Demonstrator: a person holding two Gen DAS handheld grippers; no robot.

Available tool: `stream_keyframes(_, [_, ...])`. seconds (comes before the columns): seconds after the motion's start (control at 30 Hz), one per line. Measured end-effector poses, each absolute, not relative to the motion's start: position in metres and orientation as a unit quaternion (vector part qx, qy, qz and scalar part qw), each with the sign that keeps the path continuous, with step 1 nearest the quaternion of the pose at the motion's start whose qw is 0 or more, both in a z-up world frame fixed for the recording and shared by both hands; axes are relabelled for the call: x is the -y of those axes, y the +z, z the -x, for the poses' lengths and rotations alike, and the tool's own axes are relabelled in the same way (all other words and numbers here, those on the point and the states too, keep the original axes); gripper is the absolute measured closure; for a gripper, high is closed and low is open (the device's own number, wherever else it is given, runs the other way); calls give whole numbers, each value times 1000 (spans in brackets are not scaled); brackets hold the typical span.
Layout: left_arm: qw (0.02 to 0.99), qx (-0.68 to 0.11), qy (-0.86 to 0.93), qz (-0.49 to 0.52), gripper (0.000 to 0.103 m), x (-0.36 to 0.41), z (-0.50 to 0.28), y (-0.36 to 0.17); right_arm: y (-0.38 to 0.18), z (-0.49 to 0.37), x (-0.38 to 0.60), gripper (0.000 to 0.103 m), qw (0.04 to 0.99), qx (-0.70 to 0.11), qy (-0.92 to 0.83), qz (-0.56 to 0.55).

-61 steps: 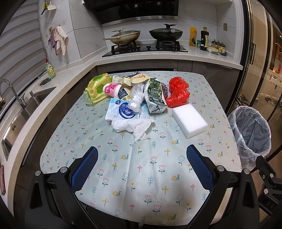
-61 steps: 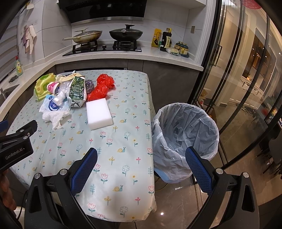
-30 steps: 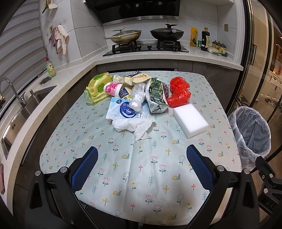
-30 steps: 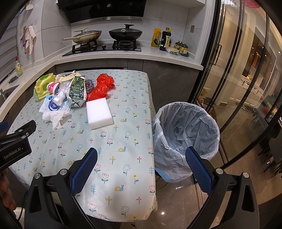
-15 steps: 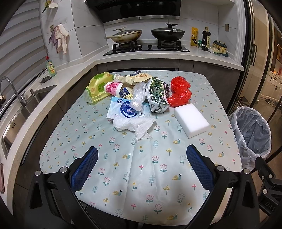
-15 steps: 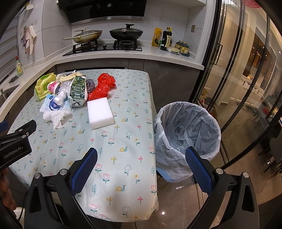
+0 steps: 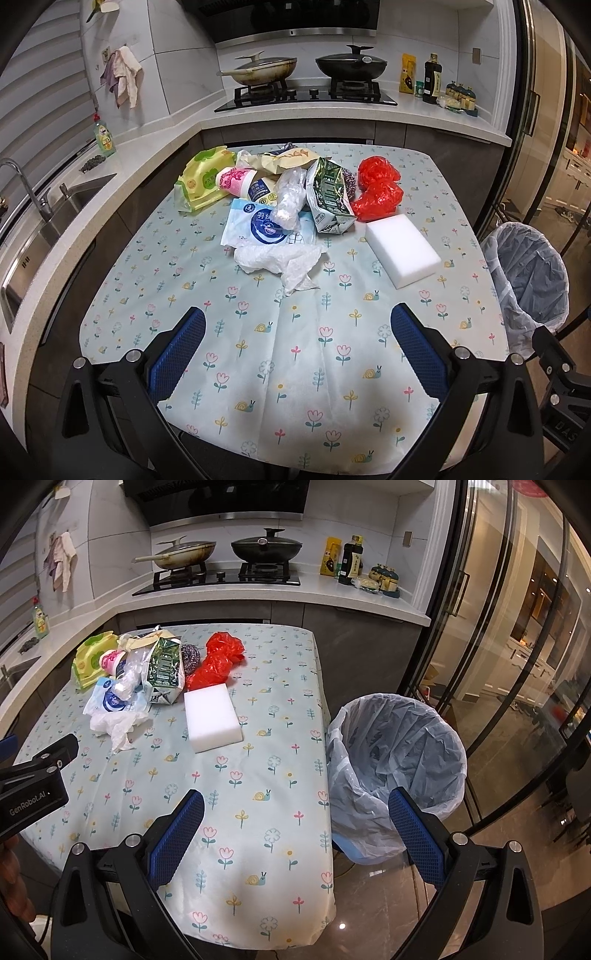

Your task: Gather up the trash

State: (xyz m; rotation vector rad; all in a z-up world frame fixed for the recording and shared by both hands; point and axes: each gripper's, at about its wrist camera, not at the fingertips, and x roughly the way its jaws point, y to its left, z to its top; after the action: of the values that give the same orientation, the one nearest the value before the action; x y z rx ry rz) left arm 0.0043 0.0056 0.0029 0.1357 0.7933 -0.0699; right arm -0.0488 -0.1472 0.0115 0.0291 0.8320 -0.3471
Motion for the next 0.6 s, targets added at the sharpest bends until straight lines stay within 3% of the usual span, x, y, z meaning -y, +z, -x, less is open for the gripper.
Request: stream_keyframes(0.6, [894,-446,-29,-23,7,-49,-76,-33,-26,-42,123,7,900,-421,-111,-24])
